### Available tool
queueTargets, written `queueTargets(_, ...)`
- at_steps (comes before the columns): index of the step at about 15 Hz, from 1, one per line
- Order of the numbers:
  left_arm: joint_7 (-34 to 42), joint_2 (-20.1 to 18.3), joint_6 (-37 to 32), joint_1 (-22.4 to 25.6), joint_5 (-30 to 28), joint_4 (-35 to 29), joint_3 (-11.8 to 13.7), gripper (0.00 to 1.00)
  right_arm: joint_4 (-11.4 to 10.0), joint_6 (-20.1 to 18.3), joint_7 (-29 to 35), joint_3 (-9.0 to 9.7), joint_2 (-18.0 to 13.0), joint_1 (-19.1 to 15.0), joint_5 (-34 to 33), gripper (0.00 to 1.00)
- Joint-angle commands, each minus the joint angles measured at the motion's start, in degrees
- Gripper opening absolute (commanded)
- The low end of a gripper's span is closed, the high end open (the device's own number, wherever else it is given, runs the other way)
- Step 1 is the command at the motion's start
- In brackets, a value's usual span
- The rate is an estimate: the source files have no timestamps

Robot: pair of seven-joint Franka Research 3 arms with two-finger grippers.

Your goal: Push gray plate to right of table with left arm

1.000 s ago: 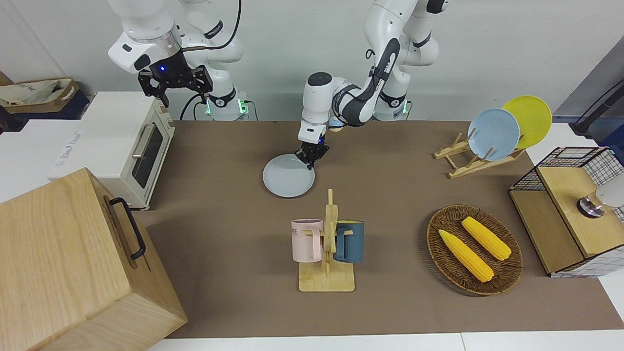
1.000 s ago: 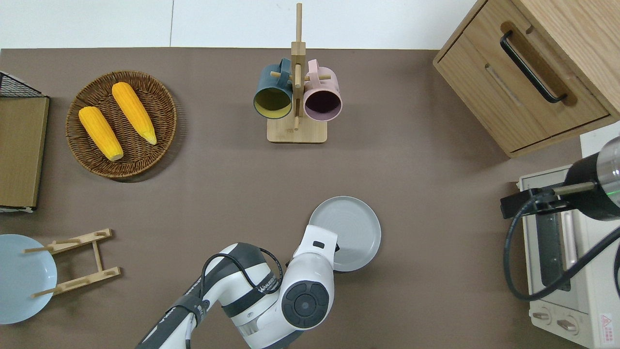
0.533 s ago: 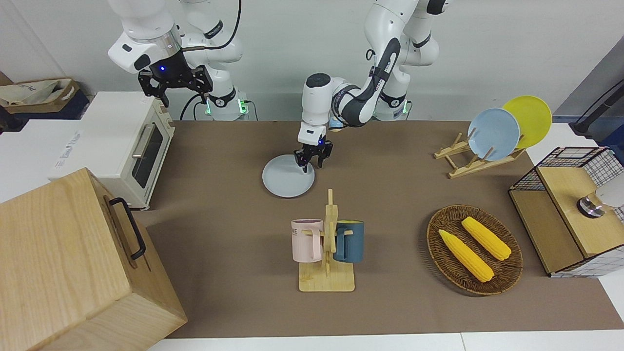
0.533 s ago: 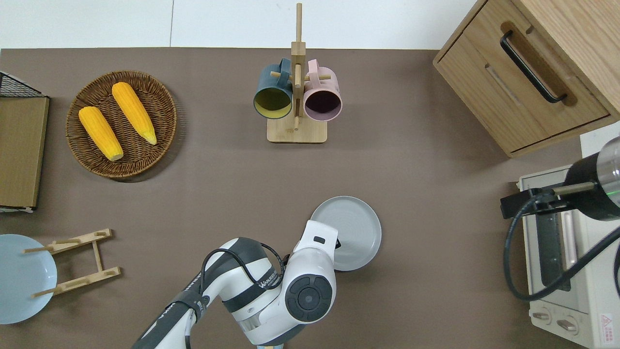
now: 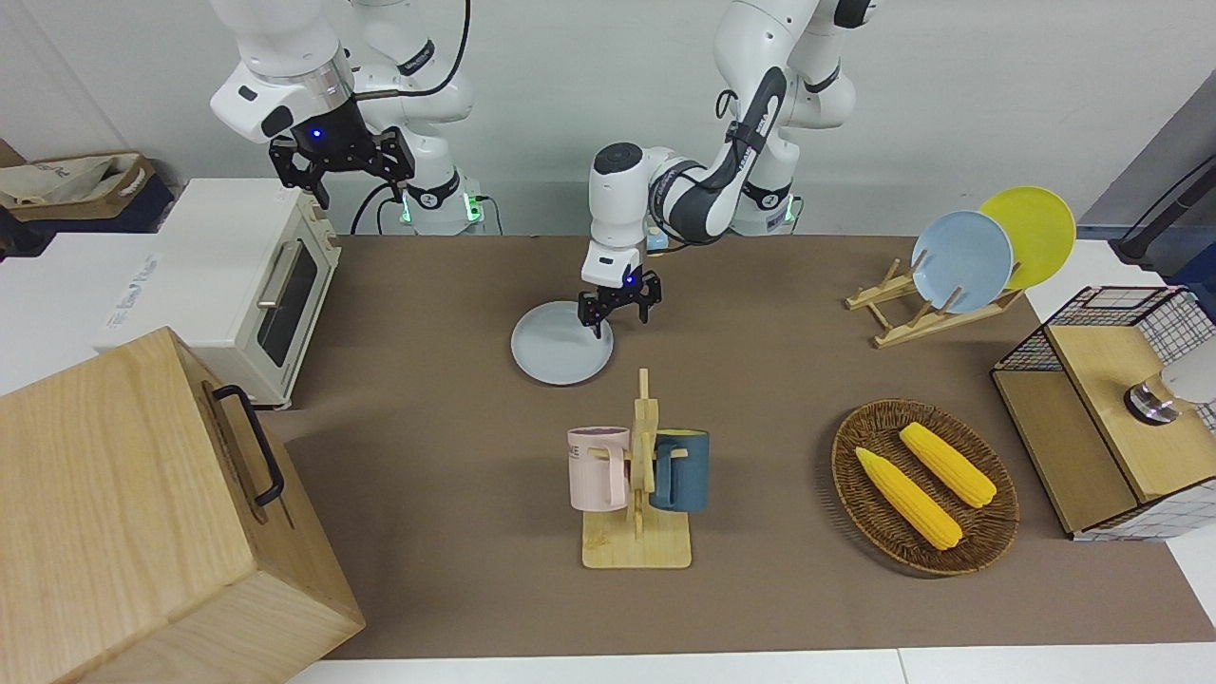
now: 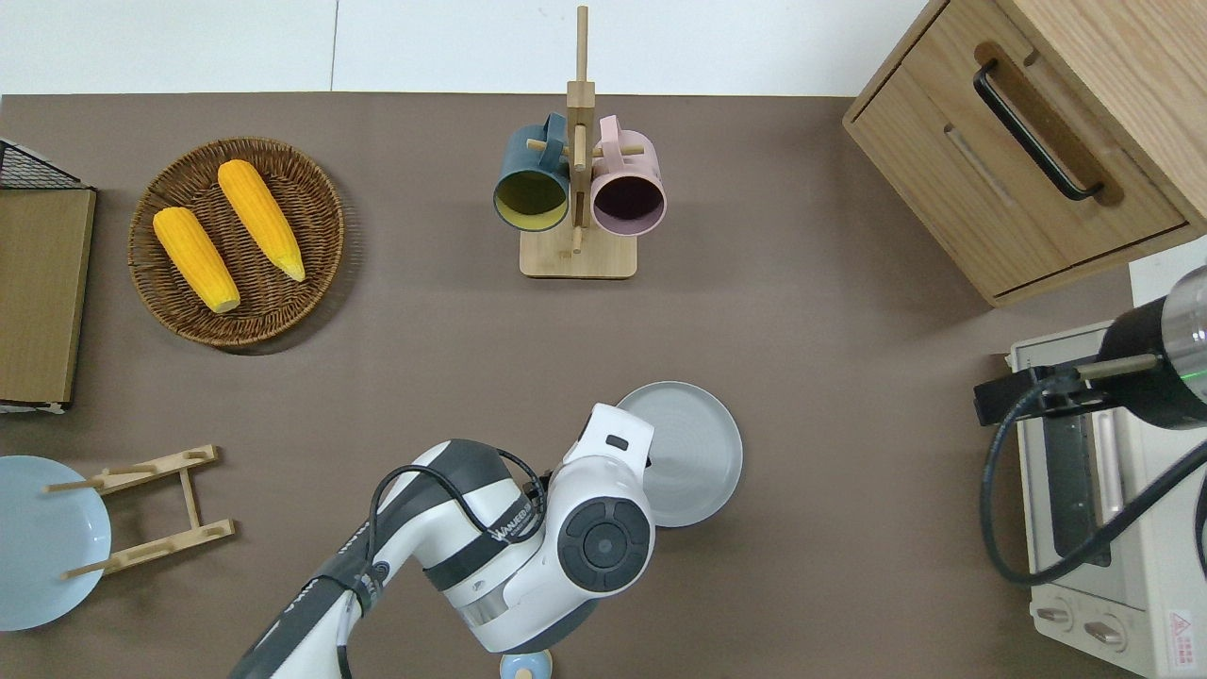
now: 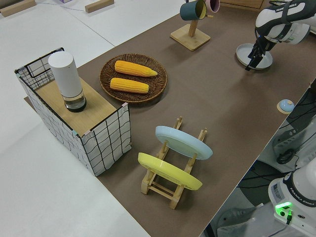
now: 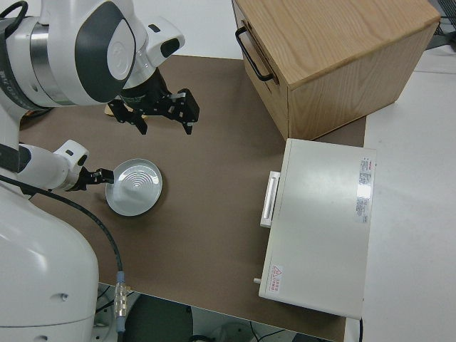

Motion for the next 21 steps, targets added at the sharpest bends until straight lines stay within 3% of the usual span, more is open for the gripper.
queueTargets(1, 13.04, -4.04, -7.56, 3.39, -6.74, 2.84, -0.19, 1.00, 0.53, -0.90, 0.75, 0.92, -0.14, -1.07, 0.25, 0.983)
queueTargets(5, 29.48, -8.61, -18.98, 9.01, -13.52, 7.67, 0.25, 1.00, 0.53, -0.90, 0.75, 0.92, -0.14, -1.07, 0.25, 0.983)
queueTargets(11, 52.96, -13.98, -32.61, 21.75, -20.29, 14.00, 0.61, 1.00, 0.53, -0.90, 0.66, 0.92, -0.14, -1.16, 0.25, 0.983)
queueTargets(15, 61.06, -16.70, -37.29, 28.17, -21.61, 15.94, 1.04, 1.00, 0.53, -0.90, 0.66, 0.92, -0.14, -1.07, 0.25, 0.983)
queueTargets(18, 61.16, -18.56, -40.01, 29.24, -22.32, 18.30, 2.62, 1.00, 0.53, -0.90, 0.75, 0.92, -0.14, -1.16, 0.25, 0.983)
queueTargets(21, 60.73, -18.21, -45.01, 29.24, -23.98, 25.06, 4.73, 1.00, 0.53, -0.90, 0.66, 0.92, -0.14, -1.07, 0.25, 0.983)
